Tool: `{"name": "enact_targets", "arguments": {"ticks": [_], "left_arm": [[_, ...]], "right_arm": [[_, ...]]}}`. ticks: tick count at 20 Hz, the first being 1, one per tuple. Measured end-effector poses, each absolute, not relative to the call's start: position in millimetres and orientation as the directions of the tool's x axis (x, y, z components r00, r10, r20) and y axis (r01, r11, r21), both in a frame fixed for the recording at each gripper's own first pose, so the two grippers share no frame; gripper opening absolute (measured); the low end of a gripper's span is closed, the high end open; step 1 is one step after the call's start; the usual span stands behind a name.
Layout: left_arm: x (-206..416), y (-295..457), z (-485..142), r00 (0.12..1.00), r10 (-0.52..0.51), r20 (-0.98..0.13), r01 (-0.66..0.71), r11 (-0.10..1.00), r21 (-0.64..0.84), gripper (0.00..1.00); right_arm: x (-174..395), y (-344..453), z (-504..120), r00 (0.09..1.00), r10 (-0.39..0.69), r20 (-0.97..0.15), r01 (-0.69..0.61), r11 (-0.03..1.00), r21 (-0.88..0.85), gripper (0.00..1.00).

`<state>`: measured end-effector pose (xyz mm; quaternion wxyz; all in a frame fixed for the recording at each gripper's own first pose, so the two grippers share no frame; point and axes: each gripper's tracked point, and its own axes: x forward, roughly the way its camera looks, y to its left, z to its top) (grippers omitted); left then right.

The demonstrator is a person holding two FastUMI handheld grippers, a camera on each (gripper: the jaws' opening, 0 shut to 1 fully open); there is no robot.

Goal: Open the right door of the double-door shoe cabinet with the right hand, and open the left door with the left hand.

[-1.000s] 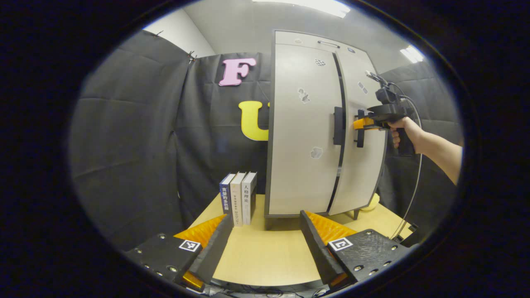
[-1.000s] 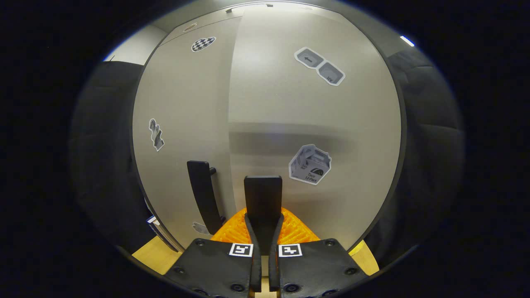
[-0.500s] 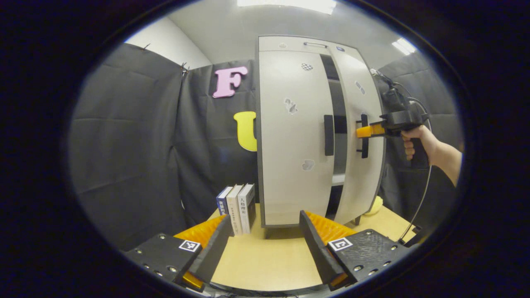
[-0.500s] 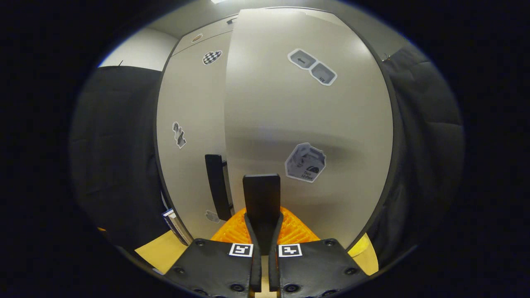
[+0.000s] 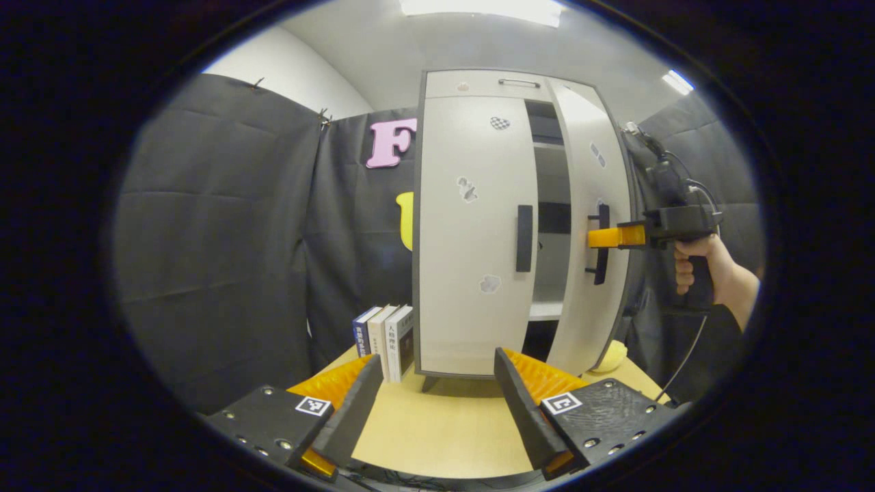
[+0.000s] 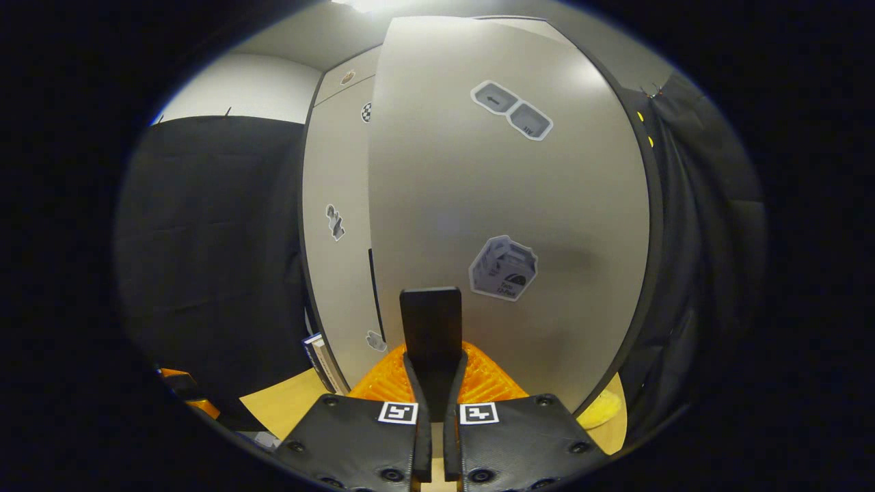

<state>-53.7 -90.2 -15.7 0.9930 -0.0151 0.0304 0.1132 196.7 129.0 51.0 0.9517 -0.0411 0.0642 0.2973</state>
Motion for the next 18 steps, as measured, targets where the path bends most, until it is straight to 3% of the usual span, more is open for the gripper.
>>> {"name": "enact_targets", "arguments": {"ticks": [9, 18], "left_arm": [[-95.3, -146.2, -36.2, 0.947, 0.304, -0.104, -0.309, 0.95, -0.037, 0.95], [-95.8, -182.4, -28.5, 0.954, 0.287, -0.084, -0.289, 0.957, -0.014, 0.95]], "right_arm": [[173.0, 106.4, 49.8, 0.74, 0.658, -0.141, -0.665, 0.747, -0.004, 0.09], [160.4, 78.4, 50.6, 0.729, 0.671, -0.136, -0.674, 0.738, 0.024, 0.08]]}}
